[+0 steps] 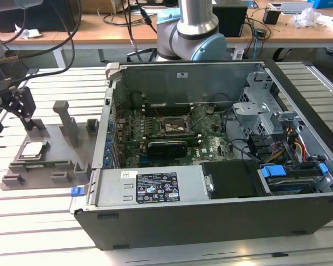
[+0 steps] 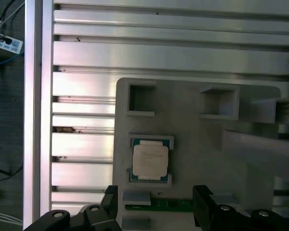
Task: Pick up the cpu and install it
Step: 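Pick up the cpu and move it towards the insertion slot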
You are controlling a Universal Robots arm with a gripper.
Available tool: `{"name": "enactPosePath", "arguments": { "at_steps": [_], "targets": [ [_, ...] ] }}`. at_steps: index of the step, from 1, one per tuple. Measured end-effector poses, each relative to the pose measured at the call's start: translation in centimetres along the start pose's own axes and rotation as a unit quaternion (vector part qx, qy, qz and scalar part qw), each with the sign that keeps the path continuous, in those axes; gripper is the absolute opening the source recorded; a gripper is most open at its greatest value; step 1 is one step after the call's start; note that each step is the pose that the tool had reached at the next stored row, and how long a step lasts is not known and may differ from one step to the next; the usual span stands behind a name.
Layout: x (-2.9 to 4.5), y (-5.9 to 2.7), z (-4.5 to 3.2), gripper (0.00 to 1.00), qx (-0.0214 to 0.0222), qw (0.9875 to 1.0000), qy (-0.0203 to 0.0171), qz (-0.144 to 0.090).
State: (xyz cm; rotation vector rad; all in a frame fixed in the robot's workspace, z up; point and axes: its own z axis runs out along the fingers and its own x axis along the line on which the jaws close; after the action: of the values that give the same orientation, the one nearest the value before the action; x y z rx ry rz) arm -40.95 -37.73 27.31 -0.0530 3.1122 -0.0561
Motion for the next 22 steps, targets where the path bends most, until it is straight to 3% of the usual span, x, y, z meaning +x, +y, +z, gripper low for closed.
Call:
{"name": "enactPosePath", "arguments": {
  "at_steps": [22],
  "targets": [
    [0.06, 0.07, 2.00, 0.72, 0.0000, 1.0000, 0.0000, 0.000]
  ]
}}
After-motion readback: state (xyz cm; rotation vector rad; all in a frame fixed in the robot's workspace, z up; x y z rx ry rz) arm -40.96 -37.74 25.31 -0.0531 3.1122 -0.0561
